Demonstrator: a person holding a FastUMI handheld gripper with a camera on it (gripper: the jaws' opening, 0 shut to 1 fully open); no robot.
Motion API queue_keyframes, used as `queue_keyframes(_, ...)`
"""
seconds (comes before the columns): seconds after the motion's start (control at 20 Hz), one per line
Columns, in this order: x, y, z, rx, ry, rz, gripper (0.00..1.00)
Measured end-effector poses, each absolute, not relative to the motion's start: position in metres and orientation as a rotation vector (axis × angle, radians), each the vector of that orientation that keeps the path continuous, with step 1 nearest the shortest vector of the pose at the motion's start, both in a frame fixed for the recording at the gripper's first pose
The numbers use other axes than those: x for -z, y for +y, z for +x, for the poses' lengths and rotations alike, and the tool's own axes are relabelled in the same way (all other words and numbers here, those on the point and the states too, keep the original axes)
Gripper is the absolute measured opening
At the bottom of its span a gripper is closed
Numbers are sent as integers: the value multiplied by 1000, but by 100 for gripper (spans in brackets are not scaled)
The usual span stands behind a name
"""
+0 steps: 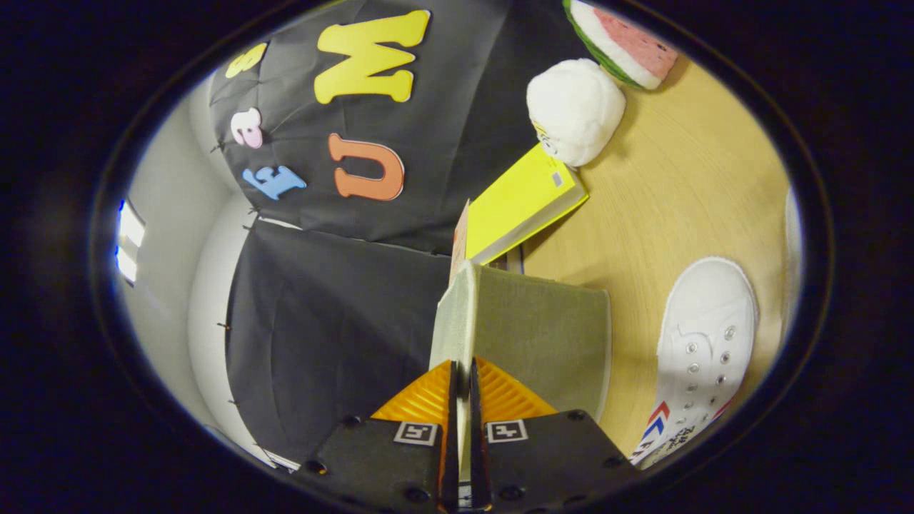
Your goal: Open the storage box then place both shoes into the box .Put the left shoe in first, then the right shoe, with the right side of both shoes facing outward in a uniform manner.
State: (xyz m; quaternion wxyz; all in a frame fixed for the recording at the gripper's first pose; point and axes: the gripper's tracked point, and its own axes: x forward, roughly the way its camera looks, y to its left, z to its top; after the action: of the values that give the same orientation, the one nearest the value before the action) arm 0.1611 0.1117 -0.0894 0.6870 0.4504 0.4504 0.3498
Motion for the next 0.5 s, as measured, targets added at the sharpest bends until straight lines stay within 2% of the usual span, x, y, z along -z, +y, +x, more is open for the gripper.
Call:
queue_keyframes(0.1, 73, 114, 161, -778, 984, 991, 7)
queue_keyframes(0.3, 32, 127, 159, -749, 965, 990, 7)
queue_keyframes(0.5, -12, 159, 158, -805, 928, 951, 8)
